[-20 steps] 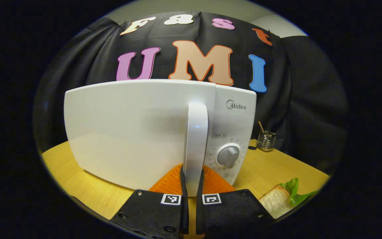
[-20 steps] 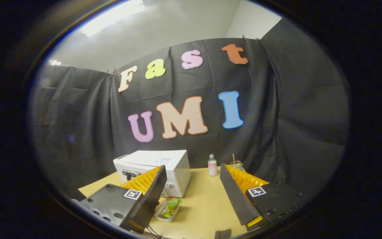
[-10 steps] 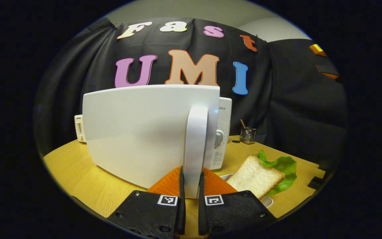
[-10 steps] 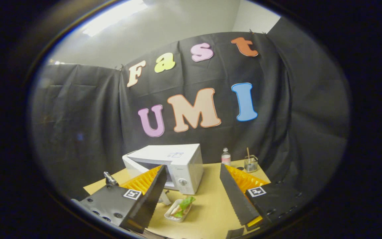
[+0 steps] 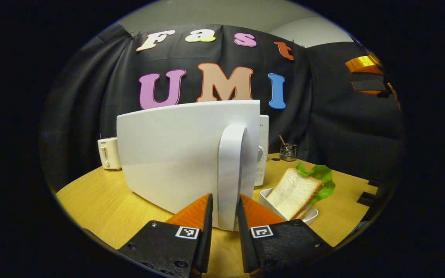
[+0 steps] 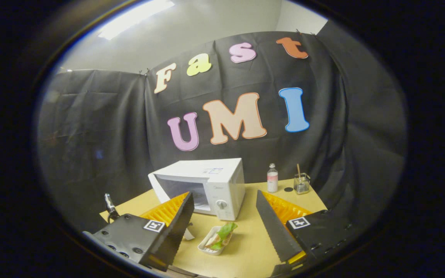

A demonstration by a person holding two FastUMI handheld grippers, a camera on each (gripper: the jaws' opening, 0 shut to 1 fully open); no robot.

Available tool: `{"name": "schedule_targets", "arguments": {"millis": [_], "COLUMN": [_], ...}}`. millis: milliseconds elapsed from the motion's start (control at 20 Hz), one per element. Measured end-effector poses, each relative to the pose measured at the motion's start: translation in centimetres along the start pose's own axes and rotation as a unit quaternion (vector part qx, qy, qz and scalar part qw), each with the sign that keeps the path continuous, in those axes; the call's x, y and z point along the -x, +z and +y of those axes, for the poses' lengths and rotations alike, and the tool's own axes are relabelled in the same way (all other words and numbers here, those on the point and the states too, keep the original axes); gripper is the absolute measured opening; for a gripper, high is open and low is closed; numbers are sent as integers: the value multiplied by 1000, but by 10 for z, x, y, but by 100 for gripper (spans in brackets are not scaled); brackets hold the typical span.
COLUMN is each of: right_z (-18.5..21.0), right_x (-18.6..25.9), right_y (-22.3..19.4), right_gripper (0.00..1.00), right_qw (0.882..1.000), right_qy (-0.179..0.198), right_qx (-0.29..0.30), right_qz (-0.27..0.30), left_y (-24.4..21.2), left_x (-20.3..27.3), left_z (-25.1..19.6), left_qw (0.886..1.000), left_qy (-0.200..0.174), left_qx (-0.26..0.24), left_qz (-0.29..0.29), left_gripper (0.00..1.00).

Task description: Open the microwave oven with the left hand, put the food in, and close the microwave oven.

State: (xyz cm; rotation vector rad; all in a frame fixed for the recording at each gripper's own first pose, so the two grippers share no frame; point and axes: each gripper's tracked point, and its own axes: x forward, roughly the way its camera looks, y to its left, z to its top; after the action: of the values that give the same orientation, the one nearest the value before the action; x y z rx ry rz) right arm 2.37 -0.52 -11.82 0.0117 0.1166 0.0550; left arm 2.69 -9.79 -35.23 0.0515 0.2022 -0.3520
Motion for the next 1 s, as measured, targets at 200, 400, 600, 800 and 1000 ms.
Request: {"name": "schedule_targets", "arguments": {"millis": [200, 400, 600, 800, 1000], "right_z": [0, -3, -6, -5, -6], "right_x": [-2, -5, -12, -20, -29], "right_y": [-7, -21, -37, -52, -70], "right_gripper": [92, 92, 92, 92, 92], "right_qw": [1000, 1000, 1000, 999, 998], "right_qy": [2, 0, -3, -1, 0], "right_qx": [-6, -13, -14, -19, -24], "right_qz": [2, 11, 27, 43, 59], "left_y": [-1, -3, -7, -2, 0], "left_x": [19, 38, 60, 86, 113], "left_z": [18, 44, 61, 89, 123], "left_qw": [1000, 999, 998, 996, 992], "left_qy": [13, 39, 42, 79, 123], "left_qx": [9, 32, 52, 35, 23], "left_qz": [1, 4, 20, 13, 7], "left_gripper": [53, 85, 99, 99, 99]}}
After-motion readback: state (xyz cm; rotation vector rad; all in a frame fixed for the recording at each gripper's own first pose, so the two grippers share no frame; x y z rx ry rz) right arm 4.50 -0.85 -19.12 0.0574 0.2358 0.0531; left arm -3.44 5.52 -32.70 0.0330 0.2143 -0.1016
